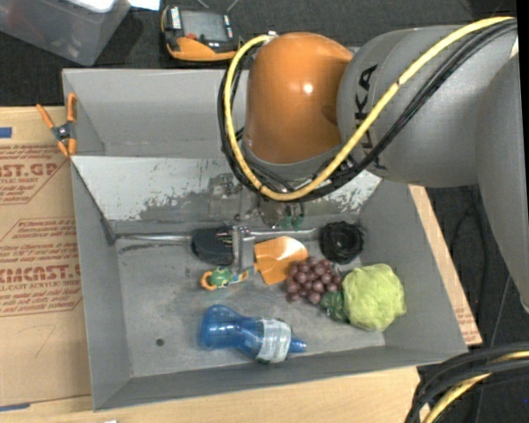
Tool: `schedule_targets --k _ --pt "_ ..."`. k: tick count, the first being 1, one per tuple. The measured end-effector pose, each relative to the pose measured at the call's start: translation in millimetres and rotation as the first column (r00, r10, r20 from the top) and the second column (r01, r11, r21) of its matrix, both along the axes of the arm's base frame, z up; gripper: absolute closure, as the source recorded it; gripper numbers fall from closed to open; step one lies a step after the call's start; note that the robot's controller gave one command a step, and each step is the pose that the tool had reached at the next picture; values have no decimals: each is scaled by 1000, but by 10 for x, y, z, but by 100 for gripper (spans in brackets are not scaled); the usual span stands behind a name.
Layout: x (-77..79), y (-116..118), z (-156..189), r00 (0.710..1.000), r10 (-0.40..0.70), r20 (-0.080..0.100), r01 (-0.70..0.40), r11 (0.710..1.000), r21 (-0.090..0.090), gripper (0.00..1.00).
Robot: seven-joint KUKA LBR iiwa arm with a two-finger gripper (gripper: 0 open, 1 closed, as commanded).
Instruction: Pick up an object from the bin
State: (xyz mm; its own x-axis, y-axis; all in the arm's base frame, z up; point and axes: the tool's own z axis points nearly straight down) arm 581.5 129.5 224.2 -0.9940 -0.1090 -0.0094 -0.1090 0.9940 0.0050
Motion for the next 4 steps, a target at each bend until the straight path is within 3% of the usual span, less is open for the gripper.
schedule_targets --k 1,2,3,4 --pt "16 -595 -751 938 -346 -5 346 938 -2 0" --pt "-12 -753 -1000 949 -316 -4 316 949 -2 0" --pt "-99 -785 -1358 996 -86 -7 86 996 -4 0" --pt "-24 -827 -1478 889 -457 -1 457 889 3 0"
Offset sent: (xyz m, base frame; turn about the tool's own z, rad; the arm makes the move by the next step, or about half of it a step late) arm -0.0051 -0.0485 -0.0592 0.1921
